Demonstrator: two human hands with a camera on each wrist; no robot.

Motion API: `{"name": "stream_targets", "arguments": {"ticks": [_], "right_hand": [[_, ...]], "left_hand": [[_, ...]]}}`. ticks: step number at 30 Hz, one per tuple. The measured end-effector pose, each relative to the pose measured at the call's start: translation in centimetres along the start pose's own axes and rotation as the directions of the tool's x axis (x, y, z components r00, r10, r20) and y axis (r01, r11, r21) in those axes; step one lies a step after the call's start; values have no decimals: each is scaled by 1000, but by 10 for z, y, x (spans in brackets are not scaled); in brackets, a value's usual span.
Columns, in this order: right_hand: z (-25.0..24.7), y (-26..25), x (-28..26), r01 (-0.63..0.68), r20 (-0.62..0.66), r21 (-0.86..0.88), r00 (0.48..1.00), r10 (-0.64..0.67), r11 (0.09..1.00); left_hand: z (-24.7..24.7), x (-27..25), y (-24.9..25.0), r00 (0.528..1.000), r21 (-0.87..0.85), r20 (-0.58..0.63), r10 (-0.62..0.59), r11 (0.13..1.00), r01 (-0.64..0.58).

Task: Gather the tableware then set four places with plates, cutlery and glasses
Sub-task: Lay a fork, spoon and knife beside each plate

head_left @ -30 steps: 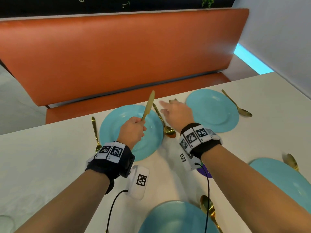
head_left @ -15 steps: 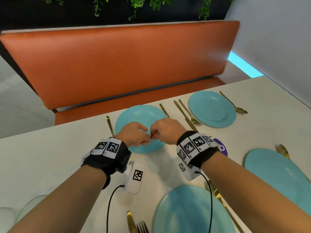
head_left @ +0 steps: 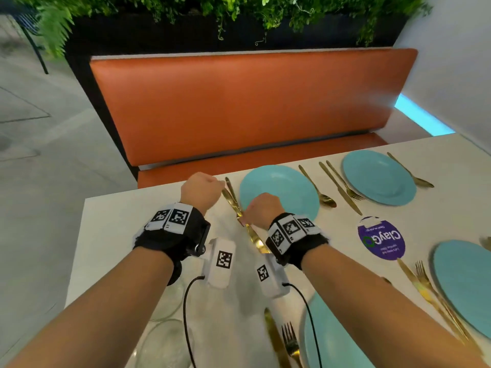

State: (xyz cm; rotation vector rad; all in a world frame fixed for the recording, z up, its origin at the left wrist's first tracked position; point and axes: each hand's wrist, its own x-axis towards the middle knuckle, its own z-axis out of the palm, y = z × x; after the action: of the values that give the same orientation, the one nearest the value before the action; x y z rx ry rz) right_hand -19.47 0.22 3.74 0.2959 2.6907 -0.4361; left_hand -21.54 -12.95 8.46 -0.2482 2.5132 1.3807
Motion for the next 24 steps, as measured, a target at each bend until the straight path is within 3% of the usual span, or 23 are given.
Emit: {"name": "stream_targets", "arguments": {"ticks": [5,13,18,24], "right_hand": [[31,-41,11,-56,80,14,995,54,998],[50,-51,21,-96,87,29,992,93,995],[50,-56,28,-198,-32,220,977,210,955],[56,-56,44,-233,4,132,972,235,963]], "left_hand": [[-15,3,-19,1000,-43,6,-19,999,20],[-20,17,-38,997,-80,28,-67,994,69],[-18,26,-46,994,-40,58,-88,995,90],[-17,33,-48,992,-31,52,-112,993,114]]}}
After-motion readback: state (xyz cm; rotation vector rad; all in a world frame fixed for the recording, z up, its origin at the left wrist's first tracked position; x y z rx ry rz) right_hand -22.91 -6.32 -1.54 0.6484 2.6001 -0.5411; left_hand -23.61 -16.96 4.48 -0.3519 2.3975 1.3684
